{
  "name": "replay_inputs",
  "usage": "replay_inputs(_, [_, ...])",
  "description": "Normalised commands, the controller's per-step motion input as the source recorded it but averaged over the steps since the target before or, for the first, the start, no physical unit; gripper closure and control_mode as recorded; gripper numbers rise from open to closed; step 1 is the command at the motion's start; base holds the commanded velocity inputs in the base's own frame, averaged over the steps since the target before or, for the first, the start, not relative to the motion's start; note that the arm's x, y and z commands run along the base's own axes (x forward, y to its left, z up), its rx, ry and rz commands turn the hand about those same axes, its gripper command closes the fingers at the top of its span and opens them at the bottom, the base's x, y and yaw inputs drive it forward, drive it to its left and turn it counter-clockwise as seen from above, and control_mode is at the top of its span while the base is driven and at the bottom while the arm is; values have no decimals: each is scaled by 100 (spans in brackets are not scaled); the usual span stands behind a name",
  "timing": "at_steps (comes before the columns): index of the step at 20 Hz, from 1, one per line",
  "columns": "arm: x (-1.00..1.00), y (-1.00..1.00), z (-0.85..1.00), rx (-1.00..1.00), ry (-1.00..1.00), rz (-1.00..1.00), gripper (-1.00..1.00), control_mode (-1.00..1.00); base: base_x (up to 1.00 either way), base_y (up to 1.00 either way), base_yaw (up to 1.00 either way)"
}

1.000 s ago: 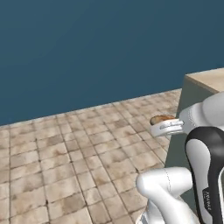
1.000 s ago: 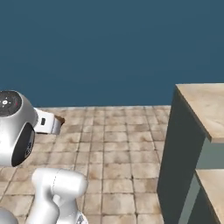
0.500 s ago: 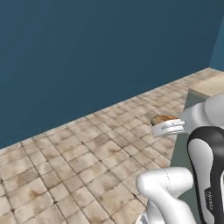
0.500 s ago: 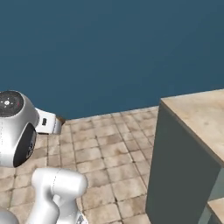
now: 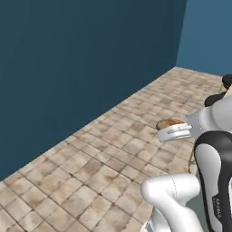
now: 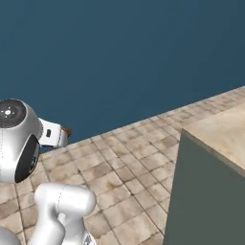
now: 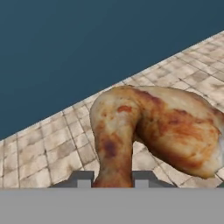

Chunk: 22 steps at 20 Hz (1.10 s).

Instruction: Take the cheese, chicken drumstick, and mushroom from the fridge and place them on the plate on the dining counter to create an appetizer plate.

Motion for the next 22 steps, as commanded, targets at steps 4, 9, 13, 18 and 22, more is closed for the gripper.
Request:
replay_inputs(4, [0,0,0,0,0,0,100,100,100,52,-52])
replay_inputs(9, [0,0,0,0,0,0,100,100,100,46,-52])
replay_inputs(13, [0,0,0,0,0,0,100,100,100,32,-49])
replay_inputs(18, [0,0,0,0,0,0,100,100,100,32,-47])
replay_inputs(22, [0,0,0,0,0,0,100,100,100,33,-44])
